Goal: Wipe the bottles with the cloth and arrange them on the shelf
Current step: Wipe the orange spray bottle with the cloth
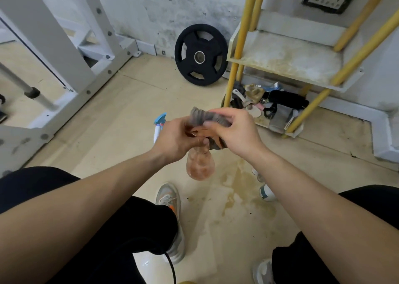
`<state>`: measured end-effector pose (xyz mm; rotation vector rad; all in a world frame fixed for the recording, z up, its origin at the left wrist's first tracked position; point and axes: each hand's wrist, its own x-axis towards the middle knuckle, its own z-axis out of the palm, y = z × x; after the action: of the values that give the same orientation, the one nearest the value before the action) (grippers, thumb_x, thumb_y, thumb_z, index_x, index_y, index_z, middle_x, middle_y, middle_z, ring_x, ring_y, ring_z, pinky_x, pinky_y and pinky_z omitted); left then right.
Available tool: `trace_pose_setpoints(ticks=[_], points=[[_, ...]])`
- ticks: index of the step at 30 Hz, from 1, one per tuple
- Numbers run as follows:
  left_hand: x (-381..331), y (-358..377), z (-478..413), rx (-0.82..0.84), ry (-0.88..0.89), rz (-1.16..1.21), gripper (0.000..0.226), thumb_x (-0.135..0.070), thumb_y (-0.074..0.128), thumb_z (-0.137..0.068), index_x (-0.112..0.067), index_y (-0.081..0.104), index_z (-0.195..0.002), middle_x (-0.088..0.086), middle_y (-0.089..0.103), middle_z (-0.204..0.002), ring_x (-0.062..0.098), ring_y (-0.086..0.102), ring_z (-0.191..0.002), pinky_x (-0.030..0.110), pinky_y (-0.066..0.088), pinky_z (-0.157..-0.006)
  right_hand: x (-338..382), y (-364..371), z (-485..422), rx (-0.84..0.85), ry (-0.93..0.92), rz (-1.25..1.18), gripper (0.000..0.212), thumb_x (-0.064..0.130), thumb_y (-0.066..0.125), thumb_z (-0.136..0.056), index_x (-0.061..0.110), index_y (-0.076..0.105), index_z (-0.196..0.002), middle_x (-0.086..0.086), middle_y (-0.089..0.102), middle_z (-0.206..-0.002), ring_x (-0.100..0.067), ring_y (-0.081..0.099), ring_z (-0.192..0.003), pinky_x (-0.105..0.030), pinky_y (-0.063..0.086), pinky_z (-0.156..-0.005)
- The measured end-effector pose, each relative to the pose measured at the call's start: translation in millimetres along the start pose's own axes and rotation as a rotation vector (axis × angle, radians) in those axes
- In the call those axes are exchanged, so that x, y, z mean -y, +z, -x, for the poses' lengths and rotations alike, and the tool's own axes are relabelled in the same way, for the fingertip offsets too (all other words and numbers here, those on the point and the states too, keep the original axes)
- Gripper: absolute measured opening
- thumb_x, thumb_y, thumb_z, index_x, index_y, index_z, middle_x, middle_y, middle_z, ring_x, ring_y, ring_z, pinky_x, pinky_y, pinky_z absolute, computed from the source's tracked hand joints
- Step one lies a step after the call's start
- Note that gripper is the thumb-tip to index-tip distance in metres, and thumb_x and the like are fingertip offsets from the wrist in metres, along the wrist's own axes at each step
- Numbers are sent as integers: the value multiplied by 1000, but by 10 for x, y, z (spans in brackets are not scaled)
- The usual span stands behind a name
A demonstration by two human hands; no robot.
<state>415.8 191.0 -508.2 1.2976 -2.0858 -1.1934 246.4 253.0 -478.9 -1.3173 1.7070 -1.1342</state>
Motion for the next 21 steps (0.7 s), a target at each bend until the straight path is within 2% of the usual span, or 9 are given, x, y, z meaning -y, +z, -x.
trace_pose_setpoints(ticks=[2, 4, 6, 8, 10, 13, 17, 21], points=[[101, -37, 11, -28, -41, -43, 26, -17, 88, -74, -25, 63, -76, -13, 66, -68, -6, 58, -62, 9, 41, -59, -28, 16, -79, -117, 18, -100, 9, 21, 74, -93, 21, 76, -101, 7, 78, -92, -9, 74, -88, -32, 59, -82], [269, -50, 28, -53, -101, -71, 23, -18, 87, -73, -21, 64, -75, -10, 64, -69, -2, 56, -63, 12, 40, -57, -106, -18, -181, -225, 74, -128, 9, 25, 70, -95, 18, 76, -97, 5, 77, -87, -13, 73, -86, -39, 61, -81], [472, -41, 28, -90, -180, -83, 22, -21, 87, -73, -21, 64, -75, -4, 67, -76, 8, 60, -73, 26, 47, -65, -248, -41, -255, -231, 147, -75, 19, 29, 69, -96, 11, 73, -92, 0, 74, -81, -18, 71, -83, -43, 58, -80], [640, -23, -42, -145, -250, -88, 26, -23, 85, -74, -23, 59, -71, 3, 68, -82, 21, 62, -81, 39, 49, -68, -461, -7, -292, -153, 243, -16, 23, 30, 69, -95, 8, 71, -91, -9, 74, -86, -26, 71, -86, -46, 57, -82], [764, 7, -161, -186, -287, -106, 27, -21, 81, -76, -22, 54, -69, 6, 67, -83, 23, 58, -78, 36, 43, -63, -716, 75, -285, -51, 319, 86, 23, 31, 69, -94, 8, 71, -91, -9, 74, -87, -29, 70, -86, -43, 56, -83], [1001, 71, -323, -203, -360, -164, 20, -20, 76, -78, -20, 56, -74, 7, 66, -86, 24, 57, -74, 30, 38, -56, -1050, 261, -244, 64, 393, 217, 23, 33, 68, -94, 11, 70, -85, -1, 69, -79, -27, 66, -82, -32, 47, -67], [1312, 186, -449, -183, -402, -234, 15, -21, 74, -78, -21, 59, -79, 6, 65, -84, 25, 61, -78, 29, 36, -54, -1394, 526, -231, 113, 462, 243, 23, 33, 68, -94, 16, 66, -77, -1, 68, -77, -27, 64, -80, -26, 40, -60], [1531, 198, -546, -186, -428, -249, 14, -18, 72, -78, -21, 58, -80, 5, 65, -84, 25, 61, -76, 29, 38, -53, -1589, 734, -230, 142, 490, 247, 30, 31, 69, -93, 16, 60, -69, 1, 61, -67, -26, 58, -71, -27, 40, -58]])
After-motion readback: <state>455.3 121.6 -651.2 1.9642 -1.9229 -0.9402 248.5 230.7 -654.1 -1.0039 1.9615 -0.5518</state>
